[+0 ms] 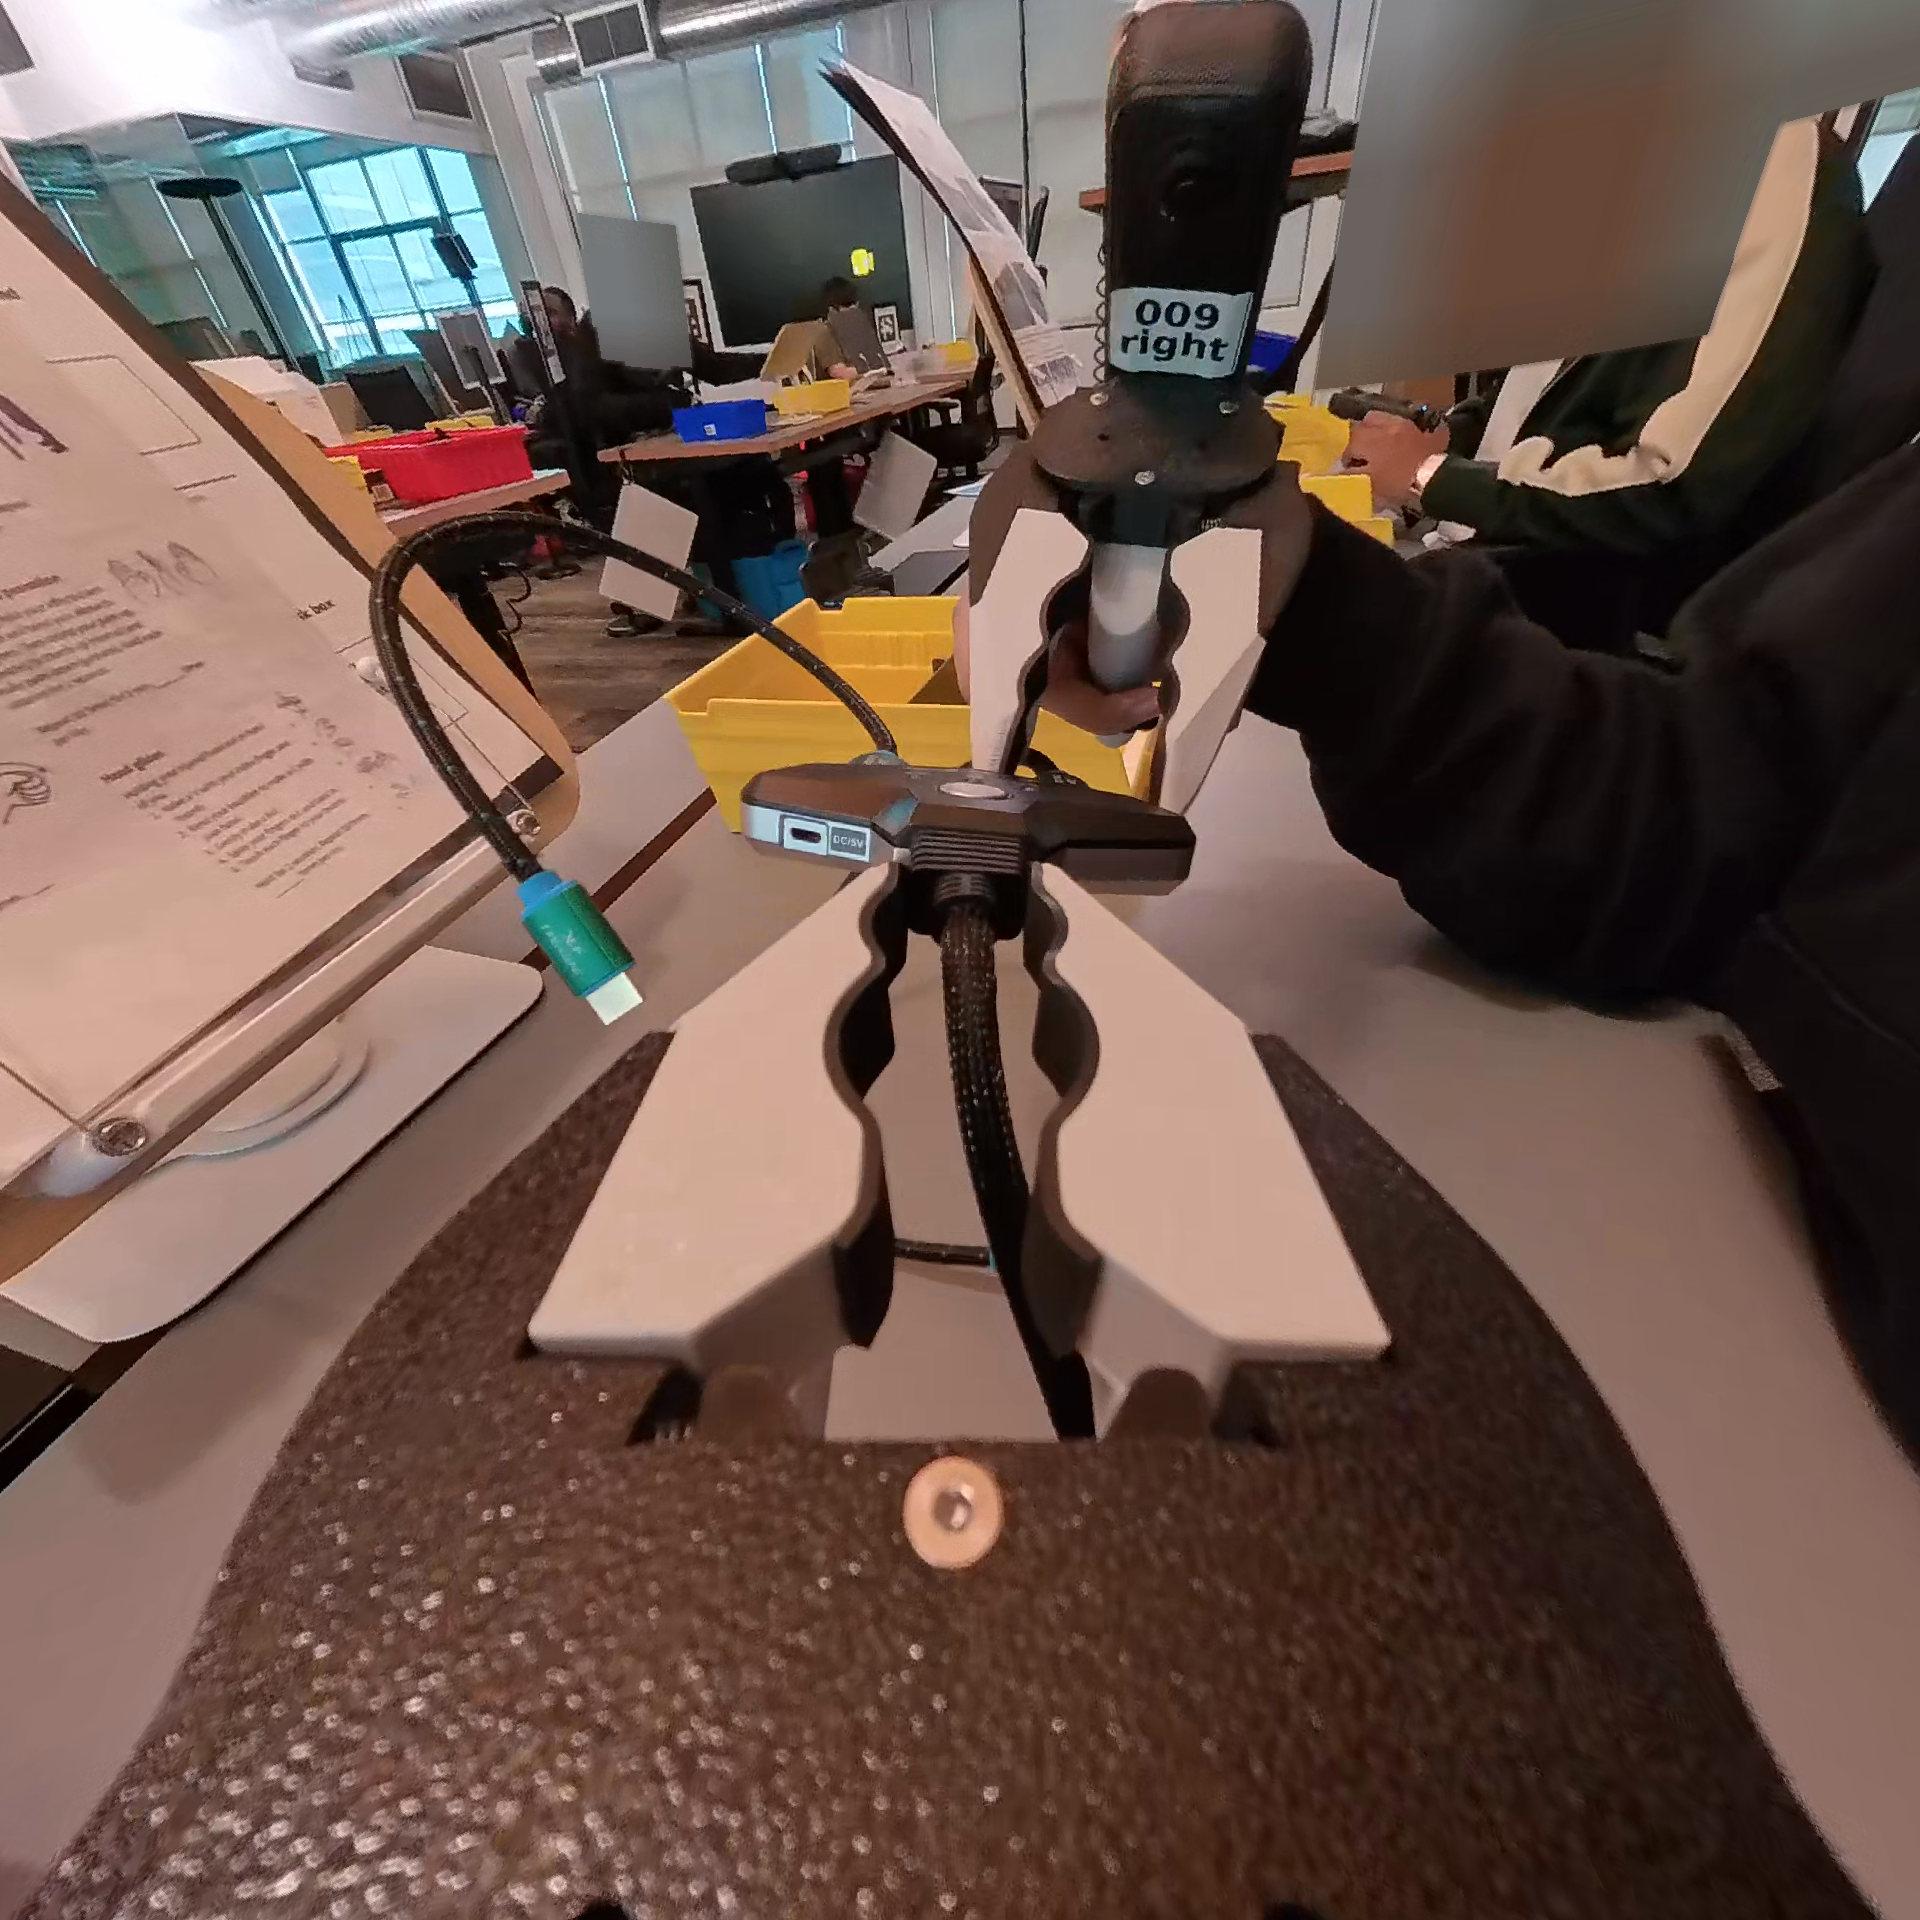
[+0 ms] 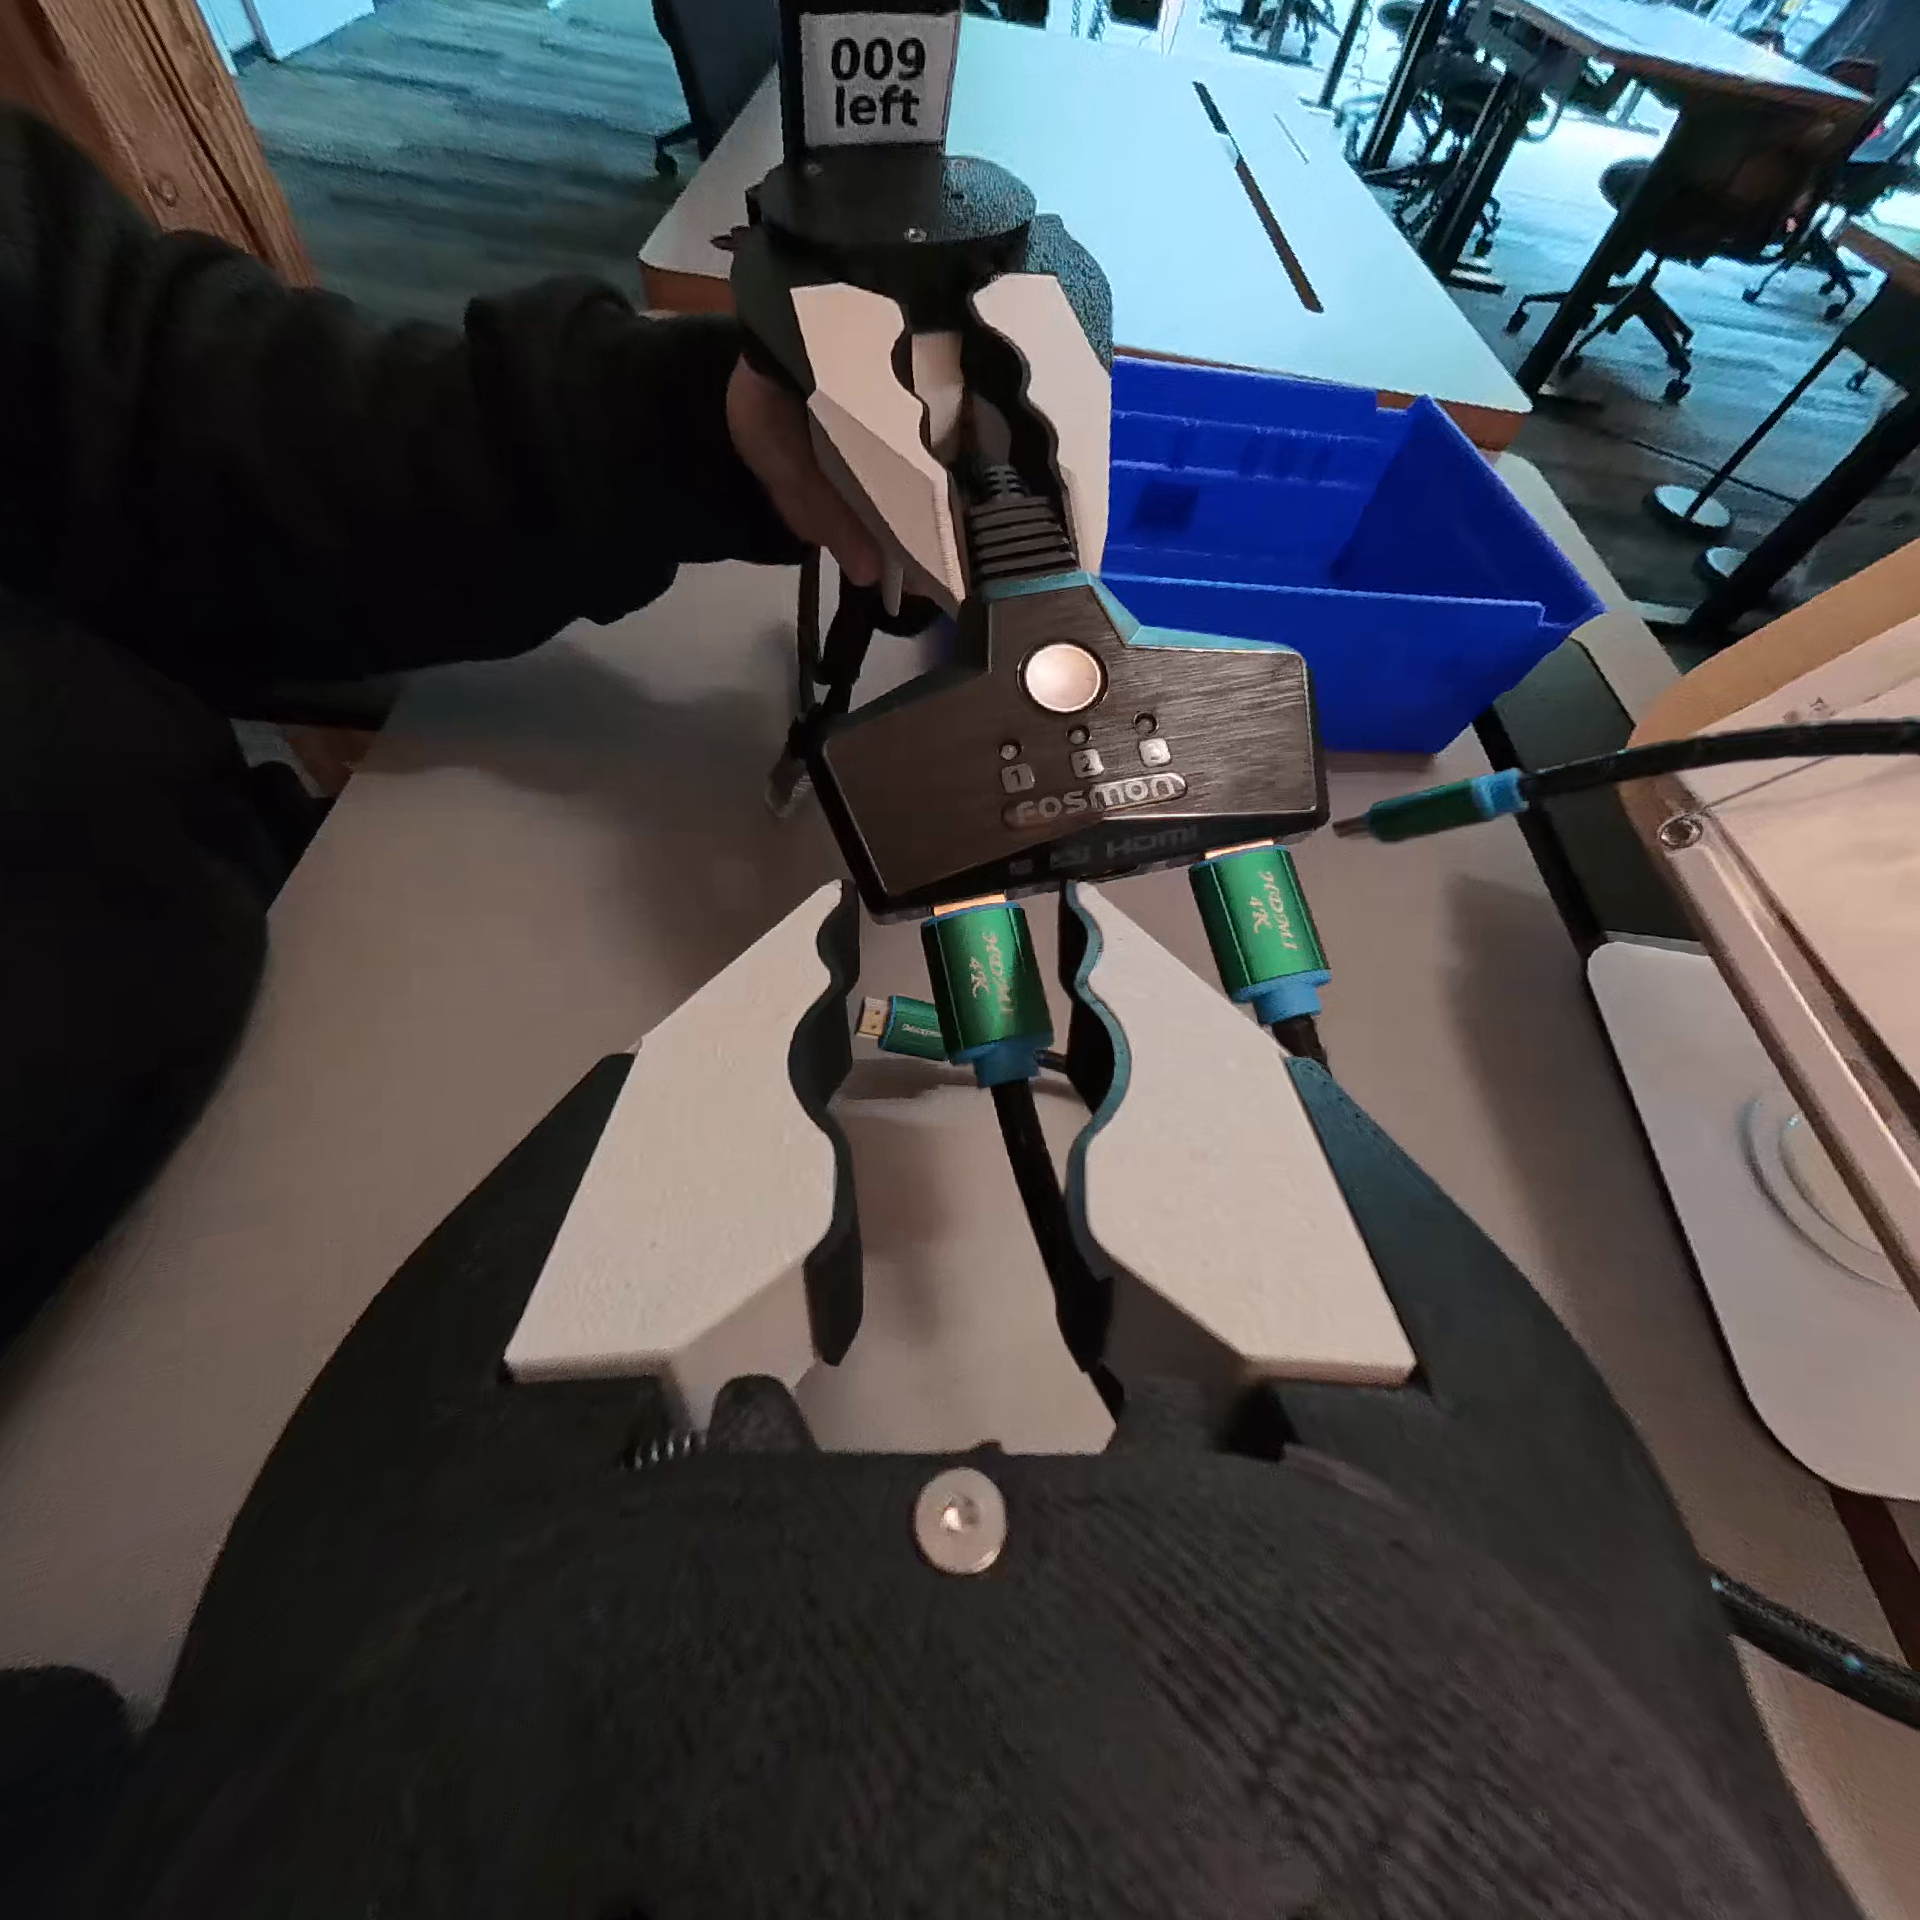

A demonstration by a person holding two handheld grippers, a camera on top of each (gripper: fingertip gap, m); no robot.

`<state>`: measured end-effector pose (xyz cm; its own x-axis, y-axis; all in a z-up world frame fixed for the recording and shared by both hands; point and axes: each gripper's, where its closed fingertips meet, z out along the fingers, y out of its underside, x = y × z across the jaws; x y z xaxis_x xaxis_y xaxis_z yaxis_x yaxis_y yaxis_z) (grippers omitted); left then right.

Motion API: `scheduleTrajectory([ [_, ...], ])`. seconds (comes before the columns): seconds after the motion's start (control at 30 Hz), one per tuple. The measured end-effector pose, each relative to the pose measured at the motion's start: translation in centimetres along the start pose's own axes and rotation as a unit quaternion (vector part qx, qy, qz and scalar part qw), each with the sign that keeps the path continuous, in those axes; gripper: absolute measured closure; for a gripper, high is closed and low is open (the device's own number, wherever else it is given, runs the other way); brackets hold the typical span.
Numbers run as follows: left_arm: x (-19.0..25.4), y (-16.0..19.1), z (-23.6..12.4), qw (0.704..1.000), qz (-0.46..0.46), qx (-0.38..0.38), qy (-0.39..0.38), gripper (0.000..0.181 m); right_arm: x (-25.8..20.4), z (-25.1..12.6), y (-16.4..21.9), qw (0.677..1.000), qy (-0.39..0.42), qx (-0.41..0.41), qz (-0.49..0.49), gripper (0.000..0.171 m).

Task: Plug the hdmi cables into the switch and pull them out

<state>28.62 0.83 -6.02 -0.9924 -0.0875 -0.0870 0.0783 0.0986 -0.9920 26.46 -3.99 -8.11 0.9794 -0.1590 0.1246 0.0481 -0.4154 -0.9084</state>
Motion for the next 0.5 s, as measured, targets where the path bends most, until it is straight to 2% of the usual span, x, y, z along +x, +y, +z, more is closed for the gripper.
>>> scheduleTrajectory([
  [0.1,0.17,-0.21,-0.20,1.000,-0.001,0.010,0.005,0.162,-0.46,-0.27,-0.29,0.999,-0.013,0.019,-0.025,0.141],
  [0.5,0.52,-0.78,-0.81,0.999,-0.001,0.033,0.006,0.162,-1.00,-0.14,-0.88,0.997,-0.034,0.049,-0.057,0.143],
])
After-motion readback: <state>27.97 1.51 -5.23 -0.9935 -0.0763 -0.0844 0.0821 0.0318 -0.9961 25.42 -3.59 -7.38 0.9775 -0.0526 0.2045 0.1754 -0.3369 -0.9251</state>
